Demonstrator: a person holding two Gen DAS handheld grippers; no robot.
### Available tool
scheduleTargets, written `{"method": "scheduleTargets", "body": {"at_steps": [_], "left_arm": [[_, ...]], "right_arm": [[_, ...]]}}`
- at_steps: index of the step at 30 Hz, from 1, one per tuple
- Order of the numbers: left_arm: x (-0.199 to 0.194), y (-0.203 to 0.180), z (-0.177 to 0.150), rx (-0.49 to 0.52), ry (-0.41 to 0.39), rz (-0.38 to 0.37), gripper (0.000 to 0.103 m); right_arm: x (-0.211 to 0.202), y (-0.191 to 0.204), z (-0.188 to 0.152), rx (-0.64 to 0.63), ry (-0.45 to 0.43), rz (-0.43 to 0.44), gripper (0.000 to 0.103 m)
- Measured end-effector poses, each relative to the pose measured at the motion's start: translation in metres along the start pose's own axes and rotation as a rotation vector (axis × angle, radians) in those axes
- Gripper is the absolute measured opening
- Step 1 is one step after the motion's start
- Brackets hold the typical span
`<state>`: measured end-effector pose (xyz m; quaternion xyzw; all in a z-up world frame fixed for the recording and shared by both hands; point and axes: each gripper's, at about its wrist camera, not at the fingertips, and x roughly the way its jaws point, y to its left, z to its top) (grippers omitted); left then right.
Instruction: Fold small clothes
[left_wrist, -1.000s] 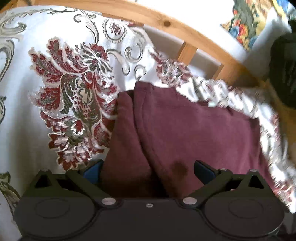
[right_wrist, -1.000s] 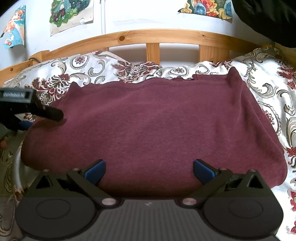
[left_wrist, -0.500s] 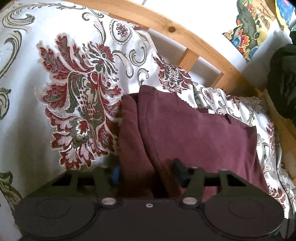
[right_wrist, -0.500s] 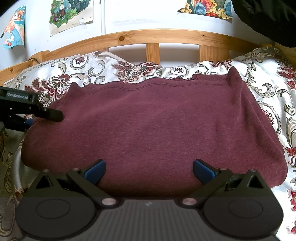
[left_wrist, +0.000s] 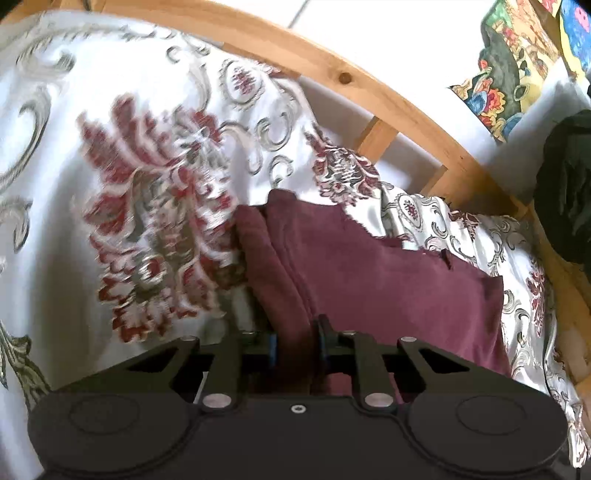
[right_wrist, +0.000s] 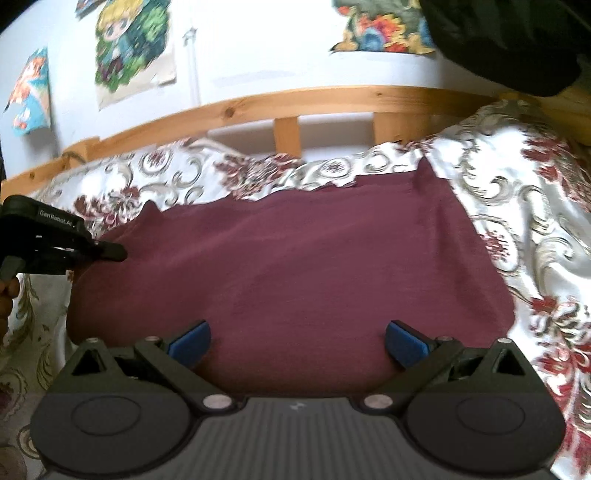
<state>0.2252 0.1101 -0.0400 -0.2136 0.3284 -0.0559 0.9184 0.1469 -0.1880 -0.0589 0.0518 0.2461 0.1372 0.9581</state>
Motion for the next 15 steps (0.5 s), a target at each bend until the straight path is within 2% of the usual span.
{"method": "scheduleTargets", "body": {"at_steps": [3, 7, 12, 15], "left_arm": [[-0.003, -0.045, 0.010, 0.129, -0.025, 0.000, 0.020], [0.009, -0.100, 0.016, 0.210, -0.025, -0.050, 0.019], [0.038, -0.159, 0.005, 0.311, 0.019, -0.109, 0.018], [0.058, -0.179, -0.011, 0.357, 0.070, -0.130, 0.016]], "right_arm": [[-0.006, -0.013, 0.000, 0.020, -0.022, -0.015, 0.103], [-0.010, -0.031, 0.000, 0.070, -0.036, -0.054, 0.103], [-0.020, -0.055, -0.006, 0.100, -0.044, -0.158, 0.103], [-0.025, -0.069, -0.013, 0.129, -0.027, -0.190, 0.103]]}}
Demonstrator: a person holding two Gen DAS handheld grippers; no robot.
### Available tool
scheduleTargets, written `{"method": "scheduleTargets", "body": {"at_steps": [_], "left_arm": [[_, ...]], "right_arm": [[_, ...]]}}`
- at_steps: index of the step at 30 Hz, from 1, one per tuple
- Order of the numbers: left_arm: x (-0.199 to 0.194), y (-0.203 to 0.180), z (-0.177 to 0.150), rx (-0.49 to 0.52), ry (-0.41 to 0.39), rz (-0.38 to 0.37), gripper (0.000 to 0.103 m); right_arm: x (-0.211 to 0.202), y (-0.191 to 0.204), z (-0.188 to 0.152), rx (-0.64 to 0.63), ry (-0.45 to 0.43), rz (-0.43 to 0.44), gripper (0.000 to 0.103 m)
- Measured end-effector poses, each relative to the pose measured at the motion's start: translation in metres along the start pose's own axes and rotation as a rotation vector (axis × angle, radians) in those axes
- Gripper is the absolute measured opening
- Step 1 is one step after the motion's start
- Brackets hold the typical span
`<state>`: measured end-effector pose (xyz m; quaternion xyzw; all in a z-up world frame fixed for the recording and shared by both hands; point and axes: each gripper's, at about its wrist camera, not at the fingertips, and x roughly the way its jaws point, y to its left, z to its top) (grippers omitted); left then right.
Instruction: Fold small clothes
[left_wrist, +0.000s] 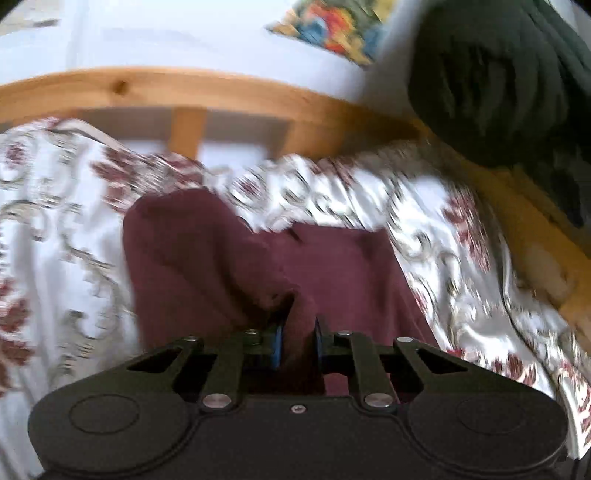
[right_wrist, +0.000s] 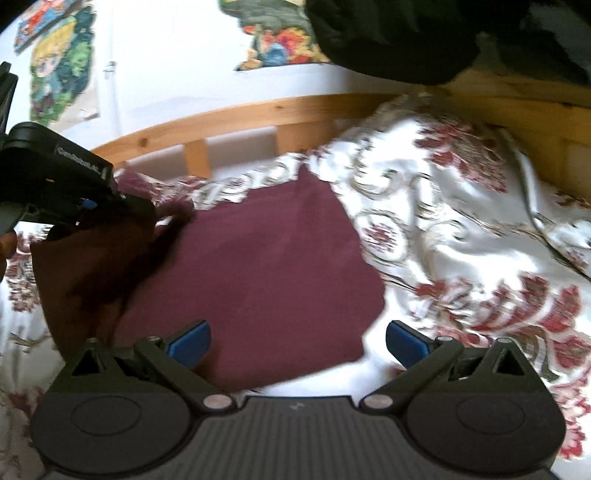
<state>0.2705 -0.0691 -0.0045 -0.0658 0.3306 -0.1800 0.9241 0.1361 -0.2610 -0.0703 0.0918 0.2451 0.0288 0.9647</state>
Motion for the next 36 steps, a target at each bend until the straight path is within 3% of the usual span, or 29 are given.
{"method": "scheduleTargets", "body": {"at_steps": [5, 8, 10, 12, 16, 21, 25, 28, 32, 34, 36], "left_arm": [[0.025, -0.005, -0.017, -0.022, 0.066, -0.039, 0.018], [0.021, 0.003, -0.016, -0.086, 0.074, -0.091, 0.032], [0.015, 0.010, -0.011, -0.140, 0.074, -0.162, 0.065], [0.005, 0.014, -0.005, -0.196, 0.059, -0.228, 0.083], [-0.024, 0.017, 0.007, -0.218, -0.015, -0.321, 0.099], [-0.064, 0.027, 0.015, -0.164, -0.082, -0.371, 0.102], [-0.092, 0.047, 0.010, -0.064, -0.059, -0.269, 0.102], [-0.106, 0.065, -0.011, -0.006, -0.064, -0.203, 0.102], [-0.107, 0.088, -0.052, -0.066, -0.083, -0.155, 0.102], [-0.094, 0.093, -0.068, -0.097, -0.050, -0.152, 0.102], [-0.079, 0.091, -0.081, -0.059, -0.019, -0.141, 0.102]], "right_arm": [[0.000, -0.017, -0.008, 0.044, 0.041, -0.010, 0.103], [0.003, -0.019, -0.010, 0.050, 0.055, -0.010, 0.103], [0.005, -0.018, -0.011, 0.041, 0.069, -0.016, 0.103], [0.006, -0.016, -0.012, 0.031, 0.078, -0.027, 0.103], [0.007, -0.014, -0.012, 0.026, 0.073, -0.053, 0.103], [0.003, -0.008, -0.009, 0.011, 0.044, -0.091, 0.103], [-0.005, 0.001, 0.003, -0.003, -0.045, -0.065, 0.103], [-0.001, 0.011, 0.022, -0.045, -0.086, -0.011, 0.103], [0.016, 0.018, 0.055, -0.014, -0.062, 0.141, 0.103], [0.027, 0.018, 0.069, 0.048, -0.026, 0.230, 0.103], [0.047, 0.016, 0.082, 0.155, 0.041, 0.338, 0.103]]}}
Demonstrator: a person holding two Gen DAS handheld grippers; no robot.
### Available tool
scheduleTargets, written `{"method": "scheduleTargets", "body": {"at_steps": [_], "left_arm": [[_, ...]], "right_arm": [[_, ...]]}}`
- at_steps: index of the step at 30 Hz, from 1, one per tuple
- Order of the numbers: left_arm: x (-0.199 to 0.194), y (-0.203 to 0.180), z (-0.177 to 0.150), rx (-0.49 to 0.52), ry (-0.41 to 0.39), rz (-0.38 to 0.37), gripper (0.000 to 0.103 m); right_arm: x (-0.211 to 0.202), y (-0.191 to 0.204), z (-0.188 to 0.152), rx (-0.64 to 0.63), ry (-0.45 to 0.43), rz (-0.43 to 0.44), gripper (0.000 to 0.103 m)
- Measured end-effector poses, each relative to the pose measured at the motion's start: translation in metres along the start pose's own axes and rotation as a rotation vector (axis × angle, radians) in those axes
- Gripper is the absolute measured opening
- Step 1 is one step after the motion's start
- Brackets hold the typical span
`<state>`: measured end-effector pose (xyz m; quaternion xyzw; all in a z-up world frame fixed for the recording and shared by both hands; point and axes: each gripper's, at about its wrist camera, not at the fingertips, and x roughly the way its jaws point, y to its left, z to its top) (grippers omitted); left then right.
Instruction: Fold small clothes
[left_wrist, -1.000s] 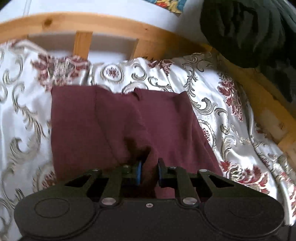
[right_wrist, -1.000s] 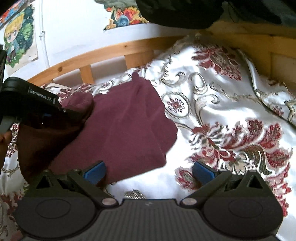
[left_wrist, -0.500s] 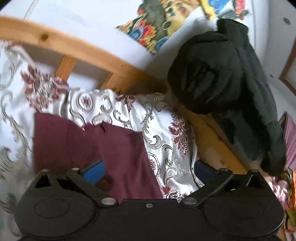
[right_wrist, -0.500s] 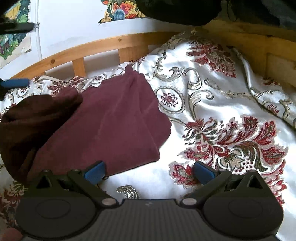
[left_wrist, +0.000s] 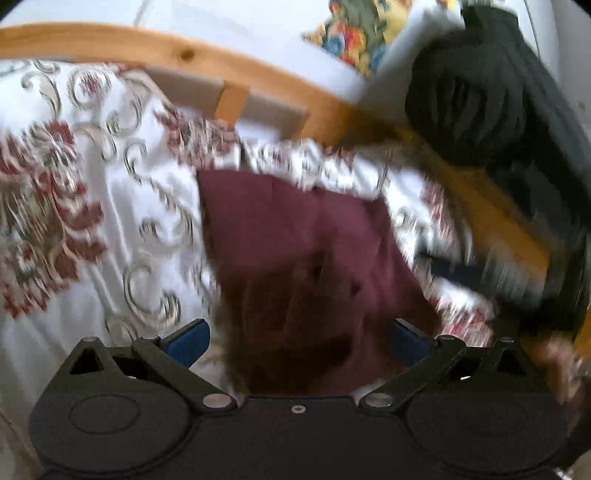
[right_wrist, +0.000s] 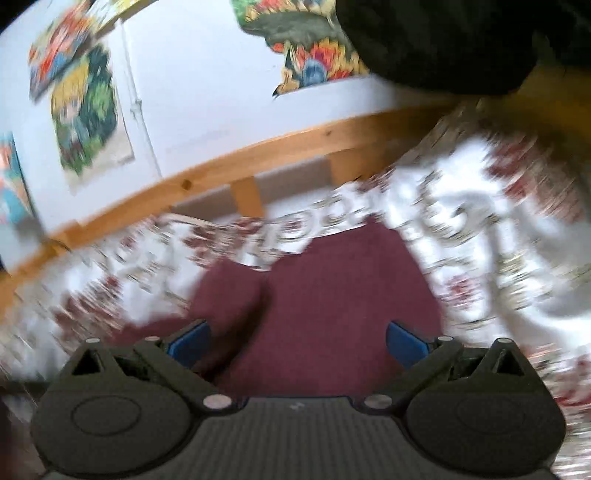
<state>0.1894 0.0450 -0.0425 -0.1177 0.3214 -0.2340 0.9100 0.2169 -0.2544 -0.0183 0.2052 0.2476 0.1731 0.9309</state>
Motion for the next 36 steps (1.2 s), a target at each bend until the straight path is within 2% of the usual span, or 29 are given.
{"method": "scheduleTargets", "body": {"at_steps": [3, 5, 8, 12, 17, 20, 22, 23, 24, 25, 26, 30, 32, 36], "left_arm": [[0.019, -0.009, -0.010, 0.135, 0.015, 0.018, 0.102], [0.027, -0.016, -0.013, 0.212, -0.001, 0.019, 0.102], [0.032, -0.019, -0.018, 0.259, -0.021, 0.043, 0.102], [0.028, -0.014, -0.021, 0.257, -0.070, 0.053, 0.102], [0.022, -0.018, -0.018, 0.302, -0.142, 0.059, 0.090], [0.021, -0.019, -0.018, 0.329, -0.160, 0.044, 0.078], [0.020, -0.021, -0.019, 0.344, -0.164, 0.017, 0.059], [0.020, -0.023, -0.020, 0.357, -0.164, 0.001, 0.054], [0.020, -0.025, -0.021, 0.371, -0.164, -0.008, 0.047], [0.020, -0.028, -0.023, 0.387, -0.167, -0.010, 0.044], [0.020, -0.030, -0.025, 0.397, -0.171, -0.013, 0.042], [0.024, -0.034, -0.024, 0.331, -0.181, -0.007, 0.033], [0.023, -0.038, -0.022, 0.303, -0.196, -0.014, 0.031], [0.029, -0.050, -0.024, 0.328, -0.204, -0.016, 0.026]], "right_arm": [[0.031, -0.003, 0.009, 0.152, 0.102, 0.128, 0.103], [0.049, 0.001, 0.008, 0.191, 0.144, 0.162, 0.103], [0.069, 0.012, 0.002, 0.204, 0.195, 0.208, 0.103], [0.088, 0.023, -0.009, 0.174, 0.245, 0.205, 0.103], [0.097, 0.020, -0.019, 0.224, 0.248, 0.159, 0.102], [0.098, 0.022, -0.021, 0.222, 0.223, 0.137, 0.092], [0.098, 0.023, -0.021, 0.216, 0.222, 0.145, 0.077], [0.099, 0.024, -0.021, 0.214, 0.228, 0.145, 0.065], [0.099, 0.025, -0.020, 0.208, 0.235, 0.137, 0.059], [0.099, 0.027, -0.020, 0.198, 0.235, 0.129, 0.057], [0.098, 0.029, -0.018, 0.180, 0.230, 0.125, 0.051], [0.089, 0.037, -0.009, 0.061, 0.197, 0.106, 0.022], [0.083, 0.041, -0.004, -0.006, 0.164, 0.113, 0.019], [0.075, 0.048, 0.004, -0.141, 0.126, 0.113, 0.016]]}}
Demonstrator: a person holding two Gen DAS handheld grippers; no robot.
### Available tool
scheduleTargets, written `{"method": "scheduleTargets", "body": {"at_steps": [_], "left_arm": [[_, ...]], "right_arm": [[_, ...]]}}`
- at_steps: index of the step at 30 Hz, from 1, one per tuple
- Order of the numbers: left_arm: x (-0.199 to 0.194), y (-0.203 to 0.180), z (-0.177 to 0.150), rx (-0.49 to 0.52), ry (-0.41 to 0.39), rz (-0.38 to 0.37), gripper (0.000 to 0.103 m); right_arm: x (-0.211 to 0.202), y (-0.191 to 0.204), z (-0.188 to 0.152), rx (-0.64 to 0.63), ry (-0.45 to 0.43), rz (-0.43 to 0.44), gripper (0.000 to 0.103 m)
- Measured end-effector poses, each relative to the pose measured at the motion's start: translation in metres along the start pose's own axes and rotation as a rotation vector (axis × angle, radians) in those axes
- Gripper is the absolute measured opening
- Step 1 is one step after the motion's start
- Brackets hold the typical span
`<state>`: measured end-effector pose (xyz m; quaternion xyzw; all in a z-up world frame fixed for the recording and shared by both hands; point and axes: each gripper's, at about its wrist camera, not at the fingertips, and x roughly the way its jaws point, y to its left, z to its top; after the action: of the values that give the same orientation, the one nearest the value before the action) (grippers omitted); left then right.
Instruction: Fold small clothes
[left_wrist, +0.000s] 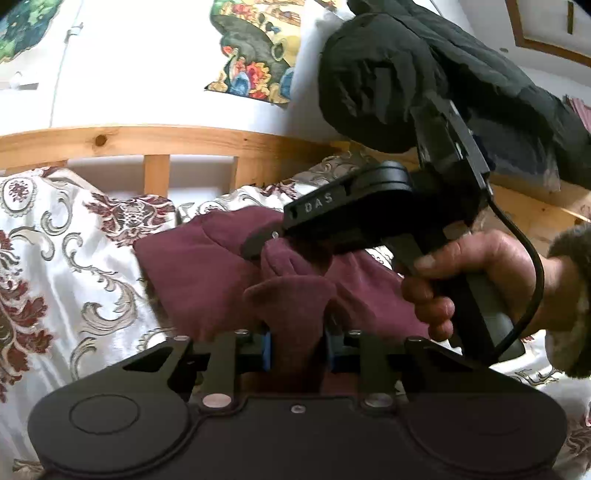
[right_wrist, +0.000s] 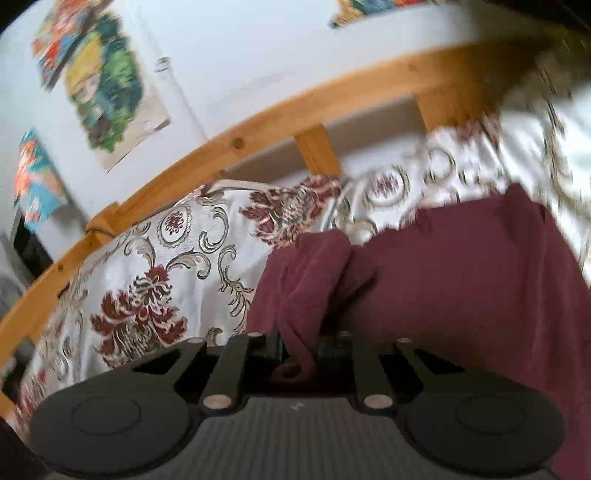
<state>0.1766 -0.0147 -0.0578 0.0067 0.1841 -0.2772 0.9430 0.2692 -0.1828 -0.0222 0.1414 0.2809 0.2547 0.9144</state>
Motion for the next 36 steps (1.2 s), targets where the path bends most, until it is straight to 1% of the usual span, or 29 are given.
{"method": "scheduleTargets", "body": {"at_steps": [3, 6, 12, 16, 18, 23, 27, 31, 36], "left_arm": [[0.004, -0.009, 0.002, 0.003, -0.010, 0.002, 0.024], [0.011, -0.017, 0.004, 0.025, -0.019, 0.002, 0.024], [0.029, -0.036, 0.008, 0.038, -0.030, -0.017, 0.024], [0.043, -0.046, 0.008, 0.003, -0.038, -0.037, 0.024], [0.049, -0.049, 0.008, -0.019, -0.039, -0.051, 0.024], [0.065, -0.055, 0.009, -0.026, -0.042, -0.091, 0.024], [0.071, -0.059, 0.010, 0.003, -0.043, -0.123, 0.024], [0.074, -0.057, 0.014, -0.012, -0.019, -0.167, 0.024], [0.079, -0.057, 0.017, -0.022, 0.026, -0.218, 0.026]], "right_arm": [[-0.006, -0.002, 0.001, -0.049, -0.015, -0.009, 0.016], [-0.011, -0.009, 0.002, -0.064, -0.024, -0.021, 0.016], [-0.022, -0.030, 0.004, -0.080, -0.039, -0.061, 0.015], [-0.029, -0.044, 0.006, -0.087, -0.043, -0.084, 0.015], [-0.032, -0.048, 0.007, -0.101, -0.039, -0.108, 0.015], [-0.038, -0.058, 0.009, -0.111, -0.036, -0.151, 0.015], [-0.043, -0.065, 0.011, -0.108, -0.033, -0.175, 0.015], [-0.048, -0.069, 0.010, -0.111, -0.034, -0.191, 0.015], [-0.055, -0.080, 0.004, -0.052, -0.039, -0.208, 0.014]]}}
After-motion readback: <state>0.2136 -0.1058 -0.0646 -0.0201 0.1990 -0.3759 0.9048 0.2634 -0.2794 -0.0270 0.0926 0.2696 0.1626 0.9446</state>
